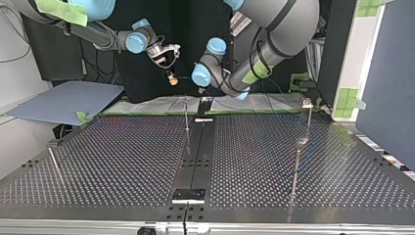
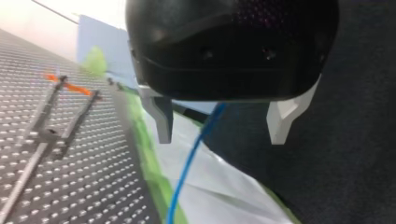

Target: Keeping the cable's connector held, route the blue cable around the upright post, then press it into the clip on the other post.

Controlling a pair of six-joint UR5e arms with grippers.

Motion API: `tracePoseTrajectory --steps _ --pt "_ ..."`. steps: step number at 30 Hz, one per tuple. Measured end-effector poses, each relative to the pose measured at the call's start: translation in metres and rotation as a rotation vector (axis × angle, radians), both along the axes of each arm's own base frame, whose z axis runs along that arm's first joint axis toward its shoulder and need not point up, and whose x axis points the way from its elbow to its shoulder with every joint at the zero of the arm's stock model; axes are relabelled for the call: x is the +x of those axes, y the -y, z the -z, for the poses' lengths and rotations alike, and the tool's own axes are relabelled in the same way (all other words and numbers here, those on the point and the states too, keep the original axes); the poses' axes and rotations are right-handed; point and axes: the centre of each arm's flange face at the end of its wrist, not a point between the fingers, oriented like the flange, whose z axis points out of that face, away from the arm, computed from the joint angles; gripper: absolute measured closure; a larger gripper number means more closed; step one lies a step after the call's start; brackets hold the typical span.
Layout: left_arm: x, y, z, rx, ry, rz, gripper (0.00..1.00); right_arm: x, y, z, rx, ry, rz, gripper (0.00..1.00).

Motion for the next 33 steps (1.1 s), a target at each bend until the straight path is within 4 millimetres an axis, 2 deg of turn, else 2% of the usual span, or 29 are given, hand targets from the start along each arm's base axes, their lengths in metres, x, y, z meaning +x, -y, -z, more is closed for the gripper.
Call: tracePoseTrajectory --steps 6,15,23,30,33 --pt "0.011 0.007 0.007 0.001 0.01 -0.011 0.0 0.001 -0.001 0.0 0.003 -0.002 -0.002 1.0" --pt "0.013 0.001 0.028 0.01 -0.015 -0.029 0.0 0.002 -0.003 0.0 0.003 0.001 -0.015 1.0" --pt "0.021 -0.006 0.033 -0.003 -0.024 -0.058 0.0 0.003 -0.003 0.0 0.003 0.0 -0.017 1.0" --pt "0.025 -0.012 0.059 0.023 -0.044 -0.072 0.0 0.003 -0.003 0.0 0.003 0.001 -0.02 1.0" --pt "0.025 -0.013 0.062 0.026 -0.049 -0.073 0.0 0.003 -0.003 0.0 0.004 0.001 -0.021 1.0"
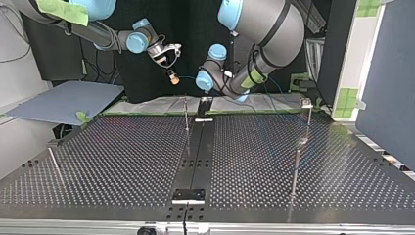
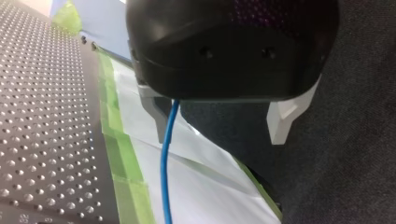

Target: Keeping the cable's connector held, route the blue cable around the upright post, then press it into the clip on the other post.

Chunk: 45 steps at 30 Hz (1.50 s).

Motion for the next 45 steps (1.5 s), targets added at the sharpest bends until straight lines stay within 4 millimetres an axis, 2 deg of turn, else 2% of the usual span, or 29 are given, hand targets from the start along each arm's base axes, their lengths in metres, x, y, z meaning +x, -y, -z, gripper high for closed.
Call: tracePoseTrajectory --steps 10,19,40,41,42,43,44,45 --pt "0.002 -0.003 0.004 -0.007 -0.01 0.001 0.0 0.001 -0.001 0.0 0.0 0.0 -0.004 1.0" --pt "-0.004 -0.011 0.029 0.016 -0.061 -0.005 0.0 0.002 -0.001 0.0 -0.002 0.001 -0.006 1.0" --pt "-0.002 -0.014 0.03 0.028 -0.055 -0.038 0.0 0.007 -0.002 -0.001 0.003 0.014 -0.011 1.0" --pt "-0.003 -0.014 0.03 0.03 -0.053 -0.037 0.06 0.007 -0.002 -0.001 0.003 0.014 -0.011 1.0" --pt "-0.003 -0.014 0.03 0.035 -0.051 -0.034 0.06 0.007 -0.002 -0.001 0.003 0.014 -0.011 1.0" --pt "-0.003 -0.013 0.03 0.04 -0.05 -0.03 0.19 0.007 -0.002 -0.001 0.003 0.013 -0.011 1.0" --pt "-0.004 -0.013 0.03 0.045 -0.048 -0.026 0.39 0.007 -0.002 -0.001 0.004 0.013 -0.012 1.0" --pt "-0.004 -0.013 0.03 0.051 -0.046 -0.021 0.39 0.008 -0.002 -0.001 0.004 0.013 -0.013 1.0"
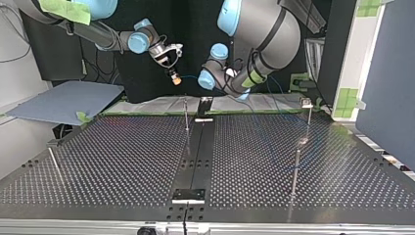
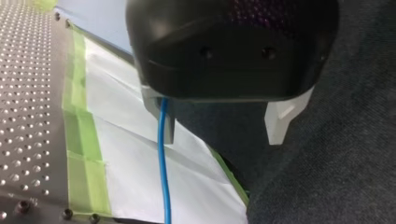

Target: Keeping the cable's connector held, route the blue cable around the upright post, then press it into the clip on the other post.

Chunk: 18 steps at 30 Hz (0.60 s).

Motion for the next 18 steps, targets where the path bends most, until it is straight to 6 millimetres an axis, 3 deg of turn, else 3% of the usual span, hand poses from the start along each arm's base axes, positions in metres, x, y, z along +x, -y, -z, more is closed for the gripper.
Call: tracePoseTrajectory --steps 1,2,3,4,7,8,9,10,18 --pt "-0.0002 0.0002 0.0 0.004 0.001 0.004 0.59 0.0002 -0.0001 0.0 0.0 0.0 0.0 1.0" --pt "-0.0004 0.0005 -0.0002 0.008 0.003 0.007 0.73 0.0003 -0.0003 0.0 0.0 0.0 -0.001 1.0" --pt "-0.0005 0.0006 -0.0003 0.013 0.005 0.009 0.73 0.0005 -0.0005 0.0 0.001 0.0 -0.001 1.0" --pt "-0.0006 0.0006 -0.0004 0.017 0.006 0.01 0.79 0.0006 -0.0006 0.0001 0.001 0.0 -0.002 1.0" --pt "-0.0005 0.0001 -0.0007 0.026 0.01 0.009 0.79 0.0008 -0.0008 0.0001 0.001 0.0 -0.002 1.0" --pt "-0.0005 0.0 -0.0007 0.027 0.011 0.008 0.87 0.0008 -0.0008 0.0001 0.001 0.0 -0.002 1.0" --pt "-0.0005 -0.0001 -0.0008 0.029 0.011 0.008 0.87 0.0008 -0.0008 0.0001 0.001 0.0 -0.002 1.0" --pt "-0.0006 0.0001 -0.0008 0.03 0.012 0.009 1.0 0.0007 -0.0008 0.0002 0.001 0.0 -0.002 1.0" --pt "-0.0041 0.0058 -0.002 0.05 0.025 0.04 1.0 -0.0007 0.0003 0.0002 0.002 -0.001 0.002 1.0"
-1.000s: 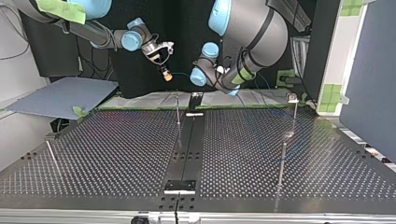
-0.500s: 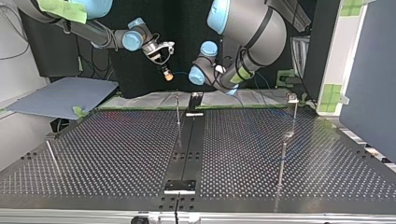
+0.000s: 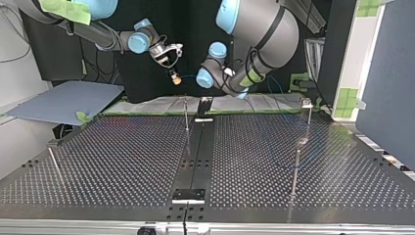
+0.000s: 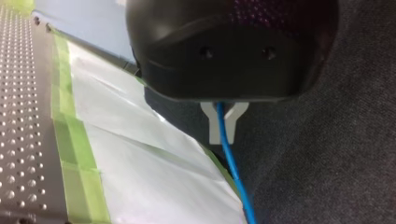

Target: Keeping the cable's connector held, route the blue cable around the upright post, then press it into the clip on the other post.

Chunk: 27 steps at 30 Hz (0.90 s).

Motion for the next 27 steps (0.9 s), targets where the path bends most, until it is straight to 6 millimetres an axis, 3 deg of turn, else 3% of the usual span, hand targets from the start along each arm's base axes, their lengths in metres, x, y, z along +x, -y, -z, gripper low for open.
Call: tracePoseTrajectory --steps 5,15,27 --pt "0.003 0.006 -0.009 -0.028 0.028 -0.006 1.0 -0.003 0.003 0.0 0.004 0.002 0.012 1.0" --pt "0.019 0.028 -0.06 -0.158 0.162 -0.07 1.0 -0.014 0.014 -0.001 0.024 0.03 0.047 1.0" --pt "0.006 0.04 -0.068 -0.131 0.213 -0.119 1.0 -0.024 0.055 -0.013 0.038 0.082 0.08 1.0"
